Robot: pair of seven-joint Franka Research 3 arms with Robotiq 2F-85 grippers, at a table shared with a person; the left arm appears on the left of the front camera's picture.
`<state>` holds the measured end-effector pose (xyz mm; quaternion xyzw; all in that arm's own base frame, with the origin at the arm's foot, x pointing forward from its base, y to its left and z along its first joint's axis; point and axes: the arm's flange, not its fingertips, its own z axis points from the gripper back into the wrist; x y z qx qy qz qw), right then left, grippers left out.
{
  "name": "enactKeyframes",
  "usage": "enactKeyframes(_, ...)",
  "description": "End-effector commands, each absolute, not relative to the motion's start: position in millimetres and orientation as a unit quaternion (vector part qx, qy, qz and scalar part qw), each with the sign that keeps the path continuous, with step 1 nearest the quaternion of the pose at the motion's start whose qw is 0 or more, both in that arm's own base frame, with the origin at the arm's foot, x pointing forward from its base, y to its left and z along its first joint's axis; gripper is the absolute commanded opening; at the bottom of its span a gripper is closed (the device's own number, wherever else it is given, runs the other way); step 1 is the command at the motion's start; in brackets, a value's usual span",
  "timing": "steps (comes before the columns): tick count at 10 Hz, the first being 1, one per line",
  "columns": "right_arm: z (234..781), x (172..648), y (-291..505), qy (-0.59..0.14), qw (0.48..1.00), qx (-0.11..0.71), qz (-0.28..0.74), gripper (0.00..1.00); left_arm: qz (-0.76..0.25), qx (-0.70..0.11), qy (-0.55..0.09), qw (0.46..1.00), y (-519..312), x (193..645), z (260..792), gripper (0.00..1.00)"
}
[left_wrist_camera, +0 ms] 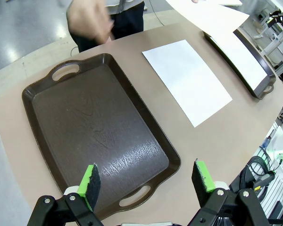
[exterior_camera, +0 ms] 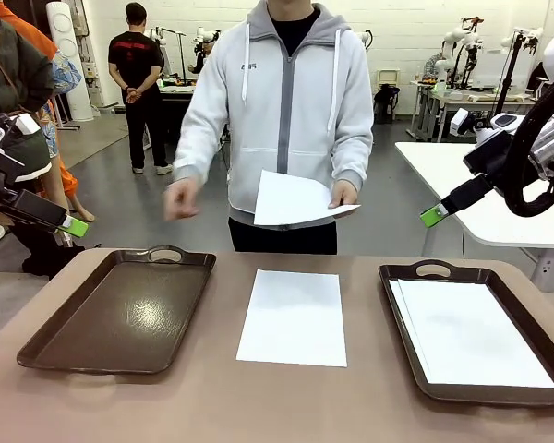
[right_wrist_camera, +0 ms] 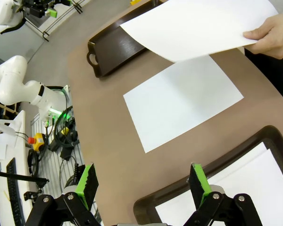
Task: Sort the A4 documents.
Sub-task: Receive the A4 Paper.
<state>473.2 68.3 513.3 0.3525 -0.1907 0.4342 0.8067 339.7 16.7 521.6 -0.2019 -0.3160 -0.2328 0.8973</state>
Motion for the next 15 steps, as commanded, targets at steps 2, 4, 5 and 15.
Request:
enactKeyframes(2,513.3,473.5,68.3,-0.191,0.807,0.352,0.434,1.0,-0.234,-0.21,-0.316,0.895,17.0,340.3,520.9,1.0)
enactKeyframes(4,513.3,473.5,68.3,-0.191,0.807,0.352,0.434,1.0,-0.234,-0.21,-0.316,0.895,17.0,340.3,520.9,1.0)
enactKeyframes(5,513.3,473.5,68.3,-0.191,0.807,0.352,0.434,1.0,-0.234,-0.21,-0.316,0.895,17.0,340.3,520.9,1.0)
enactKeyframes(15,513.3,473.5,68.3,-0.191,0.807,0.352,0.434,1.0,-0.234,-0.21,-0.316,0.895,17.0,340.3,520.9,1.0)
